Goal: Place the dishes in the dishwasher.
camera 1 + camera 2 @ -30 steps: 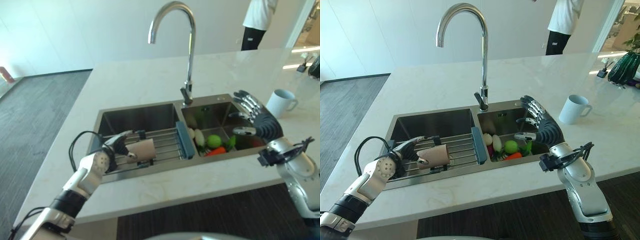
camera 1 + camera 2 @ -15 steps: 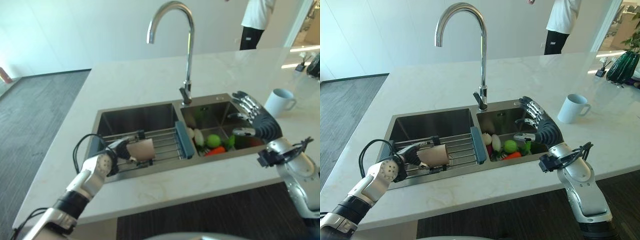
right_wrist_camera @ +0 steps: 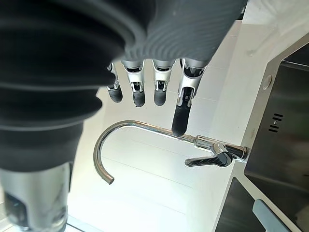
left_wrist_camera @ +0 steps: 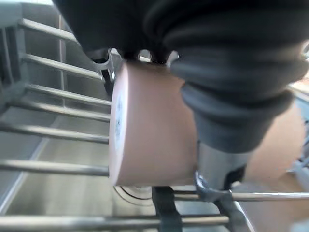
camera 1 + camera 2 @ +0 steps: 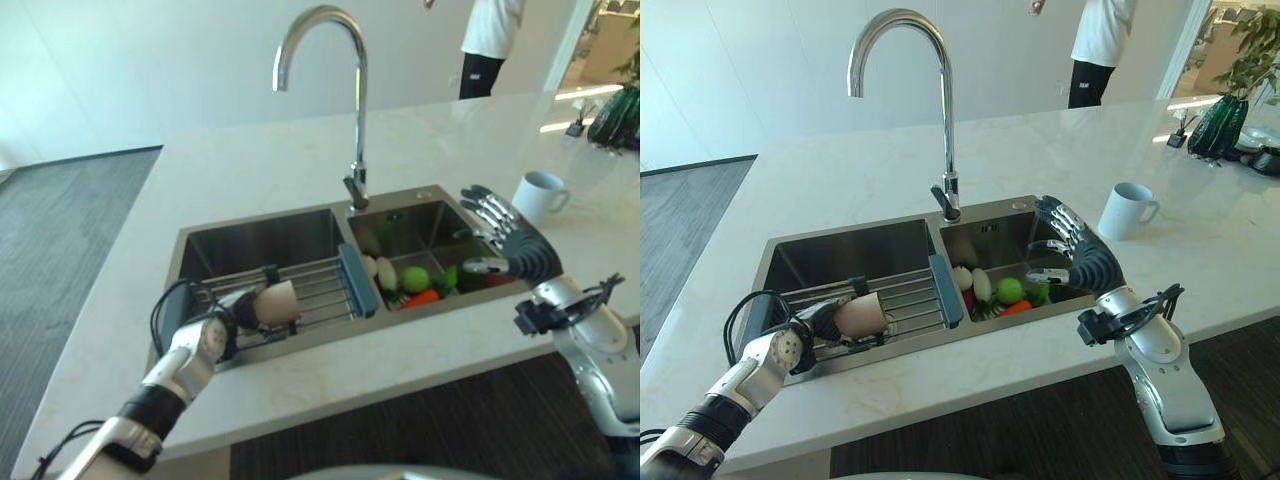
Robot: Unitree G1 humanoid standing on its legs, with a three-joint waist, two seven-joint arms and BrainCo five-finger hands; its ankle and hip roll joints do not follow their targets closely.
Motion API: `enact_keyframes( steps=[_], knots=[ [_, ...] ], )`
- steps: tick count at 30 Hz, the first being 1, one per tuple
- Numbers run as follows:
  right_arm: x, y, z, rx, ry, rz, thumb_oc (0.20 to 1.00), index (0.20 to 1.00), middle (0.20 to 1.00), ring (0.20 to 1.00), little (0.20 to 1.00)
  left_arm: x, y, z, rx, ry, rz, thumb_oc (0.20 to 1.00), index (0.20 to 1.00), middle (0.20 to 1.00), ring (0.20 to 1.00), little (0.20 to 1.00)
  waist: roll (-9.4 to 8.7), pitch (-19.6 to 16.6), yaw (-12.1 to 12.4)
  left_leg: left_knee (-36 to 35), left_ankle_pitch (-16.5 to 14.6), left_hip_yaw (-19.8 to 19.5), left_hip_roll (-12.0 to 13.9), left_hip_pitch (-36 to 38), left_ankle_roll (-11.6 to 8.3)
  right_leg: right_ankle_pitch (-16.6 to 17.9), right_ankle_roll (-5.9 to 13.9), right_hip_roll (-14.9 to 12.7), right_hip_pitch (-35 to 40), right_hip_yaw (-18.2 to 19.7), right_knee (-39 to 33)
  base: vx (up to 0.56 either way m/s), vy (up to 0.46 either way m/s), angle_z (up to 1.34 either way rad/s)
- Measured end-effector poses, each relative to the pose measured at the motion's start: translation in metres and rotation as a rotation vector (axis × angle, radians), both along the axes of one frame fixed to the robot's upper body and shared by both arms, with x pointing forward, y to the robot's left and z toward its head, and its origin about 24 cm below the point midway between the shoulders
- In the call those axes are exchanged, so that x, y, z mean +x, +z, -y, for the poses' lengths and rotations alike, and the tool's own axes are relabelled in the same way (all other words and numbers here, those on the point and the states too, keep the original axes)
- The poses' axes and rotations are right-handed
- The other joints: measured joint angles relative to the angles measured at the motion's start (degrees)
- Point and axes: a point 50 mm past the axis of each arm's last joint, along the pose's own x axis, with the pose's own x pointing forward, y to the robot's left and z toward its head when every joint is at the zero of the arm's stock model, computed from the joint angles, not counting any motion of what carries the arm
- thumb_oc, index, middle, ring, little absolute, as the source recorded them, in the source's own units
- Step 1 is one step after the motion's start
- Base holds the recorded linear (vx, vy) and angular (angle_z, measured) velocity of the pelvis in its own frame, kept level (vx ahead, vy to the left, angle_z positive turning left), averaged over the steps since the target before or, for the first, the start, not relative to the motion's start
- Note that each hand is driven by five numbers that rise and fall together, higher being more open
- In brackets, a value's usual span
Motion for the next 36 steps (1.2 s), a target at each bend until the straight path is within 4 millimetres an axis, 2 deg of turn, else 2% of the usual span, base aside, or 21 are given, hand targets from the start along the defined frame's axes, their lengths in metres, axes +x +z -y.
enact_keyframes(
  steps=[6,13,19,21,24,28,31,35,36],
  knots=[
    [0.000,0.000,0.000,0.001,0.001,-0.001,1.000,1.000,1.000,1.000,1.000,0.002,-0.001,-0.001,0.093,-0.025,0.009,0.200,0.200,0.200,0.200,0.200,0.33,-1.0,-0.6,0.0,0.0,0.2,0.0,0.0,0.01,-0.1,0.06,0.0,-0.2,0.4,0.0,-0.04,-0.015,-0.03],
    [0.000,0.000,-0.001,-0.001,0.008,-0.002,1.000,1.000,1.000,1.000,1.000,-0.004,-0.005,-0.004,0.093,-0.066,0.058,0.200,0.200,0.200,0.200,0.200,0.58,-1.2,-0.4,0.0,-0.2,0.2,0.0,-0.1,-0.27,-0.2,-0.21,-0.1,-0.3,0.9,0.0,-0.01,-0.001,-0.03],
    [0.000,-0.001,0.000,0.009,-0.006,-0.001,1.000,1.000,1.000,1.000,1.000,-0.018,-0.007,-0.009,-0.018,-0.066,0.131,0.200,0.200,0.200,0.200,0.200,0.57,-1.2,0.3,0.0,-0.1,0.1,0.1,-0.2,0.04,-0.2,-0.16,-0.1,-0.2,0.3,0.0,0.00,0.000,0.02],
    [0.000,-0.002,0.000,0.013,-0.013,-0.001,1.000,1.000,1.000,1.000,1.000,-0.018,-0.002,-0.012,-0.054,-0.051,0.182,0.200,0.200,0.200,0.200,0.200,0.53,-1.1,0.8,0.0,-0.1,-0.1,0.1,-0.2,0.04,-0.2,-0.16,-0.1,0.0,-0.1,0.0,0.02,-0.013,0.10],
    [0.001,-0.005,0.001,0.027,-0.028,-0.012,1.000,1.000,1.000,1.000,1.000,-0.010,0.024,-0.018,-0.131,-0.013,0.340,0.200,0.200,0.200,0.200,0.200,0.25,-1.0,1.5,0.0,-0.1,-1.4,0.1,-0.3,0.00,-0.3,-0.14,-0.1,0.8,-0.9,0.0,0.03,-0.025,0.16],
    [0.001,-0.011,0.001,0.040,-0.055,-0.019,1.000,1.000,1.000,1.000,1.000,-0.004,0.073,-0.012,-0.240,-0.043,0.598,0.200,0.200,0.200,0.200,0.200,0.15,-1.0,3.1,0.0,-0.2,-2.1,0.1,-0.4,0.01,-0.5,0.00,-0.1,1.1,-2.0,0.0,0.02,-0.042,0.12],
    [0.001,-0.011,0.002,0.041,-0.060,-0.022,1.000,1.000,1.000,1.000,1.000,-0.011,0.092,-0.018,-0.292,-0.029,0.725,0.200,0.200,0.200,0.200,0.200,0.08,-0.9,3.3,0.0,-0.3,-3.0,0.1,-0.4,-0.03,-0.9,-0.08,-0.1,1.6,-2.3,0.0,0.03,-0.071,0.10],
    [0.002,-0.012,0.002,0.053,-0.082,-0.018,1.000,1.000,1.000,1.000,1.000,-0.022,0.138,-0.023,-0.410,-0.011,1.029,0.200,0.200,0.200,0.200,0.200,-0.01,-0.9,4.4,0.0,-0.4,-3.3,0.4,-0.7,-0.13,-1.1,-0.21,0.0,1.7,-2.6,0.0,0.01,-0.152,0.04],
    [0.002,-0.012,0.002,0.053,-0.082,-0.018,1.000,1.000,1.000,1.000,1.000,-0.022,0.138,-0.023,-0.410,-0.011,1.029,0.200,0.200,0.200,0.200,0.200,-0.01,-0.9,4.4,0.0,-0.4,-3.3,0.4,-0.7,-0.13,-1.1,-0.21,0.0,1.7,-2.6,0.0,-0.01,-0.180,0.17]
  ],
)
